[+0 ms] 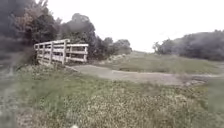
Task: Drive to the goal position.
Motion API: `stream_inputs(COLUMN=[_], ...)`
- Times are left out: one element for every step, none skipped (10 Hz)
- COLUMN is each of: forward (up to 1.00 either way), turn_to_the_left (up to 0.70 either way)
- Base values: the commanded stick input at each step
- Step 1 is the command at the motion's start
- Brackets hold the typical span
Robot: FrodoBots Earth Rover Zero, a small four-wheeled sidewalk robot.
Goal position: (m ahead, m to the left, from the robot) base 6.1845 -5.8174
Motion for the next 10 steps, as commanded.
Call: stream_inputs(forward=[0.70,0.70,0.70,0.70,0.70,0.70,0.70,0.70,0.70,0.70], turn_to_the_left=[-0.35,-0.12,-0.03,0.00,0.00,0.00,0.00,0.00,0.00,0.00])
